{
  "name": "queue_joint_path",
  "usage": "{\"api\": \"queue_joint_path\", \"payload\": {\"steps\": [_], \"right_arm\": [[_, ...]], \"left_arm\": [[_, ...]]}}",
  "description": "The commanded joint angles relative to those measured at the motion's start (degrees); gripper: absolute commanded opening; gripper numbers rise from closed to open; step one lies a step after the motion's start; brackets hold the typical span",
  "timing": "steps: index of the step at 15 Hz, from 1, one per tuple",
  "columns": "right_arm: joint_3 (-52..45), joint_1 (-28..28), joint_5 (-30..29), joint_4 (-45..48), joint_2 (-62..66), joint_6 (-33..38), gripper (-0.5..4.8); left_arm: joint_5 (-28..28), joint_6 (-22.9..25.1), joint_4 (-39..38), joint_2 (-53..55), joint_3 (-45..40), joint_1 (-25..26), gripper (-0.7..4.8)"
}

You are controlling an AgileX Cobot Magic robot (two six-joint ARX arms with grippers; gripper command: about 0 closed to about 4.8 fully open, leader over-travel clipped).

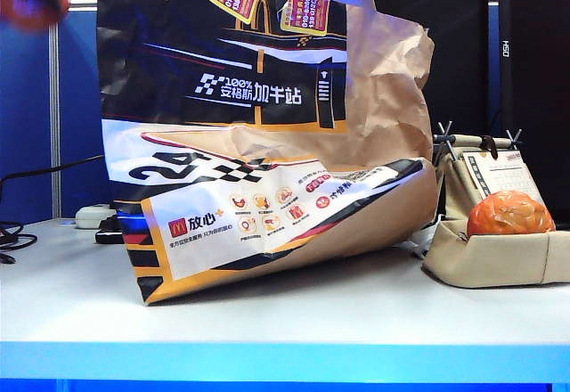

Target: Open the paper bag and put two oranges into the paper bag.

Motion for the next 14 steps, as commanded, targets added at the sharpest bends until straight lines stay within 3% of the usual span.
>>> {"api": "queue_joint_path", "payload": {"steps": [1,4,10,14], "right_arm": [[13.11,1.01,-7.67,1.07,10.88,6.32,3.69],[26.36,1.01,-15.43,-0.66,21.7,11.76,3.68],[29.68,3.67,-16.61,-6.38,29.33,13.97,3.58],[29.68,5.75,-10.27,-6.84,30.64,10.88,3.57]], "left_arm": [[8.57,-0.11,-5.38,-4.33,0.13,0.09,-0.06],[11.08,0.46,-10.58,-5.31,0.13,0.7,-0.06],[16.37,0.42,-15.32,-6.21,2.27,3.63,-0.06],[15.5,2.14,-18.6,-6.38,7.19,3.61,-0.06]]}}
